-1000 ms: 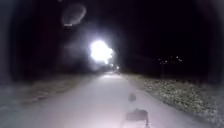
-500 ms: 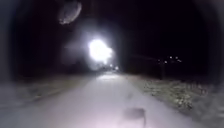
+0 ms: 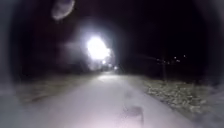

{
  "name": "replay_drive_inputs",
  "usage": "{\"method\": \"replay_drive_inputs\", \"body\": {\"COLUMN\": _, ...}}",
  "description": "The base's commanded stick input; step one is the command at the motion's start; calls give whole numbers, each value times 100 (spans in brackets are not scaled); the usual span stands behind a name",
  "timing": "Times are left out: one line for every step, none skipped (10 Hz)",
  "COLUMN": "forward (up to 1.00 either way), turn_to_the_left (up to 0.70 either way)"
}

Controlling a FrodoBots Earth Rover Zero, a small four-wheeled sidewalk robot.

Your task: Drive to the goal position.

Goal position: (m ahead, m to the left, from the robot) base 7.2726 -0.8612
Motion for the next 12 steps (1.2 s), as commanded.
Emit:
{"method": "replay_drive_inputs", "body": {"forward": 100, "turn_to_the_left": 0}}
{"method": "replay_drive_inputs", "body": {"forward": 100, "turn_to_the_left": 0}}
{"method": "replay_drive_inputs", "body": {"forward": 100, "turn_to_the_left": 0}}
{"method": "replay_drive_inputs", "body": {"forward": 100, "turn_to_the_left": 0}}
{"method": "replay_drive_inputs", "body": {"forward": 100, "turn_to_the_left": 14}}
{"method": "replay_drive_inputs", "body": {"forward": 100, "turn_to_the_left": 33}}
{"method": "replay_drive_inputs", "body": {"forward": 100, "turn_to_the_left": 40}}
{"method": "replay_drive_inputs", "body": {"forward": 100, "turn_to_the_left": 40}}
{"method": "replay_drive_inputs", "body": {"forward": 100, "turn_to_the_left": 11}}
{"method": "replay_drive_inputs", "body": {"forward": 100, "turn_to_the_left": 0}}
{"method": "replay_drive_inputs", "body": {"forward": 100, "turn_to_the_left": 0}}
{"method": "replay_drive_inputs", "body": {"forward": 100, "turn_to_the_left": 0}}
